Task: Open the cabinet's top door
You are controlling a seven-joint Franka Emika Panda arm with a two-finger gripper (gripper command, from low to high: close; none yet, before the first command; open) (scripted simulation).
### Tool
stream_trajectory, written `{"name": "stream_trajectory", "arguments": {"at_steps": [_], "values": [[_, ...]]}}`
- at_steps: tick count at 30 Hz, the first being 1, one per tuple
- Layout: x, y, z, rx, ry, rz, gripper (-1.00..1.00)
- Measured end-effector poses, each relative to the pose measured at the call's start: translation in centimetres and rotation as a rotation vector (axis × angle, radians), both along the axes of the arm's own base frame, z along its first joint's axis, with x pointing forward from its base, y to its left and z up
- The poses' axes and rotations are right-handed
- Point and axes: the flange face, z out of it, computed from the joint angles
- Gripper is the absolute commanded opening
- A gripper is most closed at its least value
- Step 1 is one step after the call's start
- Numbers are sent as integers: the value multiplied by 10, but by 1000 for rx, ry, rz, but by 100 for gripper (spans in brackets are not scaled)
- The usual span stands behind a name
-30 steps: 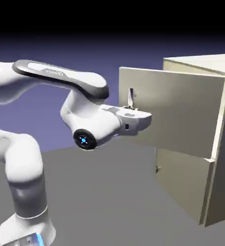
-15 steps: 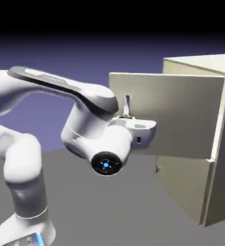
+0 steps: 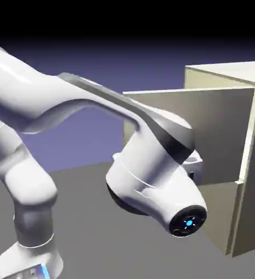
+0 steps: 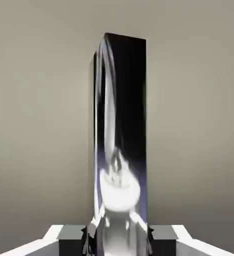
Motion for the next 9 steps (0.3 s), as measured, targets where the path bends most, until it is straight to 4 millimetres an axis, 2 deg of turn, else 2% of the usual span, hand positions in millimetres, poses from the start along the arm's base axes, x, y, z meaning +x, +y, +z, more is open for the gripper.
{"name": "stream_trajectory", "arguments": {"at_steps": [9], "values": [[10, -30, 0, 0, 0, 98, -100]]}}
